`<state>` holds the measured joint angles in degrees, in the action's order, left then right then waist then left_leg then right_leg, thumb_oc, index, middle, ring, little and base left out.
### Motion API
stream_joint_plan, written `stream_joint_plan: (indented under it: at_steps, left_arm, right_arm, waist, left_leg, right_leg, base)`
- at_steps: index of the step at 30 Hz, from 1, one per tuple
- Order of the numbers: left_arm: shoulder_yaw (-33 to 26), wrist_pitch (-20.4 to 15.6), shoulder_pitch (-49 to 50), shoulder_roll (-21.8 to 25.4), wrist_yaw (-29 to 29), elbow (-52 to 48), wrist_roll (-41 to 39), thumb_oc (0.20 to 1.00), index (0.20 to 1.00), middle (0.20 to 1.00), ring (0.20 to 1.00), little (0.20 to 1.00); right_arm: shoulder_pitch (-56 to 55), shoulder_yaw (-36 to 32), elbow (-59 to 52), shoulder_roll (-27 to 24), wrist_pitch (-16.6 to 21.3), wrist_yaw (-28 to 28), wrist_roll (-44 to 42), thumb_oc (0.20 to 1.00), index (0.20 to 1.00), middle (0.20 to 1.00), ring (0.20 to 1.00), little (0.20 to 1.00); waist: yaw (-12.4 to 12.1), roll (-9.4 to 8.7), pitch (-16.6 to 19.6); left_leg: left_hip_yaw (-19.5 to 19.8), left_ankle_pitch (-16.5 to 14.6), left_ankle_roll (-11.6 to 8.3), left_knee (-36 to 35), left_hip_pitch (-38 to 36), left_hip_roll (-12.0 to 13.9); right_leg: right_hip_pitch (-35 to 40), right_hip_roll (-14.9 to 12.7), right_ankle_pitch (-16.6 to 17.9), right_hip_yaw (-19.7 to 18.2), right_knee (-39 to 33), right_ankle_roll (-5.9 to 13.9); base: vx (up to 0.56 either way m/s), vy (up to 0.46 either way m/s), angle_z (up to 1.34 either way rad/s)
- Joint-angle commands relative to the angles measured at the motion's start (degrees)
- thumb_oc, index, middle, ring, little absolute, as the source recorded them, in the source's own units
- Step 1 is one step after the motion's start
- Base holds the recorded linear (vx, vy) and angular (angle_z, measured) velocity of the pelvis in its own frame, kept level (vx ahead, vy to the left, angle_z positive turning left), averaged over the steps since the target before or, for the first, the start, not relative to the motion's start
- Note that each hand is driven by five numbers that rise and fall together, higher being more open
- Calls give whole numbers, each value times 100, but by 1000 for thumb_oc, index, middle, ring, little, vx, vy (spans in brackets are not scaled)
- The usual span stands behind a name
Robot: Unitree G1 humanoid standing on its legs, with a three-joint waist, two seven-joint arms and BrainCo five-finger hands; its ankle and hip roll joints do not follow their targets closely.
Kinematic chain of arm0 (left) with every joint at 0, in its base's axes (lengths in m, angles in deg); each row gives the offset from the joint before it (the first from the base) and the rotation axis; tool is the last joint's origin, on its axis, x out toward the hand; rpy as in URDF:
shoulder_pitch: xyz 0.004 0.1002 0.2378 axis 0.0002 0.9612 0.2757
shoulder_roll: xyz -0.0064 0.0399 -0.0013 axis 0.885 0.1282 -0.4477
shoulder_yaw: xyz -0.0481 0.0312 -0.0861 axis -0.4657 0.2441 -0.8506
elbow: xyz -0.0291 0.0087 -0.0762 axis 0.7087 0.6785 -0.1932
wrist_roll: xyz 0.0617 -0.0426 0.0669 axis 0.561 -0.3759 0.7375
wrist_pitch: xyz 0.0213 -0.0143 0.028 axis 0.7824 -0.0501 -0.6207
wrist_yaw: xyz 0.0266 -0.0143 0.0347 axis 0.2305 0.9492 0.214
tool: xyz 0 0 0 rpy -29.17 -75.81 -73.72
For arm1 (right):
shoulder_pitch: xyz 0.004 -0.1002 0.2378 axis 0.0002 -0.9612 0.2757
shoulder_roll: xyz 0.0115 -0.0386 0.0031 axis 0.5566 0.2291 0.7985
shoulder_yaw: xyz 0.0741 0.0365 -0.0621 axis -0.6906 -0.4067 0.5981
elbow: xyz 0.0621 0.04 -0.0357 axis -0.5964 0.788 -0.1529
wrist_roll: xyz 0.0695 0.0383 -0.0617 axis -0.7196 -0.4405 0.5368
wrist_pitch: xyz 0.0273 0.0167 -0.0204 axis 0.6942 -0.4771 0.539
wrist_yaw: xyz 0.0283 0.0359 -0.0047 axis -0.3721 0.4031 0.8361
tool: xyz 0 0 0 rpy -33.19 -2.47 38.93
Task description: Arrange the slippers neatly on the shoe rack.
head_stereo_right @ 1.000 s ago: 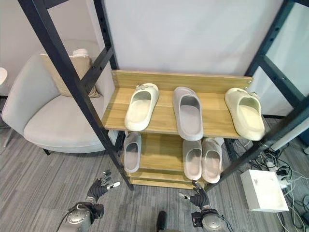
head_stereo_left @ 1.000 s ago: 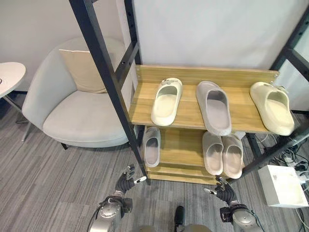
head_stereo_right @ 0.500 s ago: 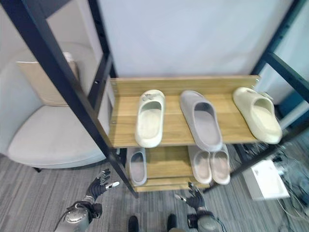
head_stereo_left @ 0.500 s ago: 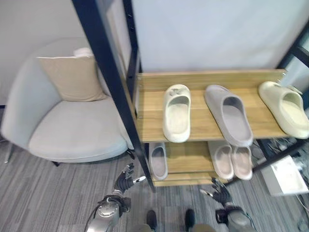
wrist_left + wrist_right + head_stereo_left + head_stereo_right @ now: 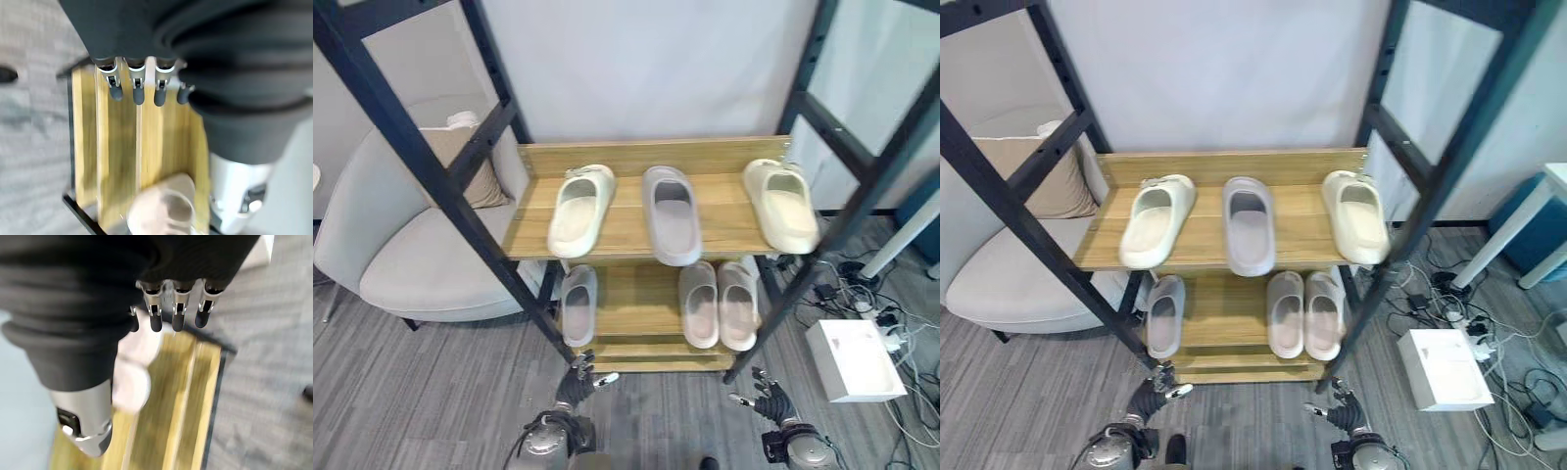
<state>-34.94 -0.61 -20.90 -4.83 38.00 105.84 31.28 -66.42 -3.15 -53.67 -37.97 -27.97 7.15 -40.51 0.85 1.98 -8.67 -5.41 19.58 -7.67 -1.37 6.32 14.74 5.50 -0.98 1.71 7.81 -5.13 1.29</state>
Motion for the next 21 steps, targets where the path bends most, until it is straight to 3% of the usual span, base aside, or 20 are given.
stream_joint_plan:
  at_steps: [1,5,11,14,15,17,18,21]
  left_arm:
    - [-165,-282,-296,409,-27,-378,-38,1000,1000,1000,1000,1000]
    - [-126,-218,-163,387,-78,-321,-46,1000,1000,1000,1000,1000]
    - [-50,-211,-233,385,-50,-339,13,1000,1000,1000,1000,1000]
    - [-38,-199,-199,433,-76,-311,75,1000,1000,1000,1000,1000]
    - [-95,-204,-164,485,-58,-325,165,1000,1000,1000,1000,1000]
    - [-93,-204,-164,482,-58,-325,166,1000,1000,1000,1000,1000]
    - [-103,-253,-140,501,-62,-366,269,1000,1000,1000,1000,1000]
    - [-123,-326,-149,513,-62,-263,447,1000,1000,1000,1000,1000]
  right_arm:
    - [433,-114,-328,157,271,-33,-73,1000,1000,1000,1000,1000]
    - [468,-126,-347,165,279,-49,-51,1000,1000,1000,1000,1000]
    - [432,-142,-400,219,275,-98,-19,1000,1000,1000,1000,1000]
    - [492,-12,-515,144,216,-169,491,1000,1000,1000,1000,1000]
    - [480,142,-1552,-222,226,-141,1385,1000,1000,1000,1000,1000]
    - [470,136,-1568,-225,215,-137,1387,1000,1000,1000,1000,1000]
    - [197,65,-2719,-636,327,-14,1940,1000,1000,1000,1000,1000]
    - [-342,-250,-4392,-1142,550,185,2377,1000,1000,1000,1000,1000]
  waist:
    - [-79,-145,-160]
    - [-60,-105,-79]
    - [-9,-129,-22]
    - [-17,-164,78]
    - [-45,-209,67]
    - [-48,-204,85]
    - [-23,-229,104]
    - [63,-263,153]
  left_leg:
    - [89,-1590,326,335,-245,-861]
    - [188,-1746,426,237,-411,-1105]
    - [273,-1753,455,11,-572,-1157]
    - [242,-1773,491,-207,-759,-1190]
    - [222,-1818,518,-247,-867,-1194]
    - [222,-1802,518,-251,-844,-1190]
    - [222,-1828,520,-265,-891,-1181]
    - [186,-1860,508,-288,-932,-1166]
  right_leg:
    - [133,-427,-650,-194,149,374]
    - [106,-314,-651,-201,108,336]
    - [115,-319,-654,-129,182,361]
    - [156,-341,-631,-182,164,411]
    - [205,-356,-662,-213,183,433]
    - [181,-353,-645,-215,179,432]
    - [186,-353,-656,-231,185,447]
    - [163,-341,-656,-257,184,476]
  base:
    - [-33,-81,-27]
    - [-3,-15,-5]
    - [14,57,10]
    - [77,74,3]
    - [48,63,0]
    - [24,35,-3]
    - [0,37,-5]
    - [2,15,-1]
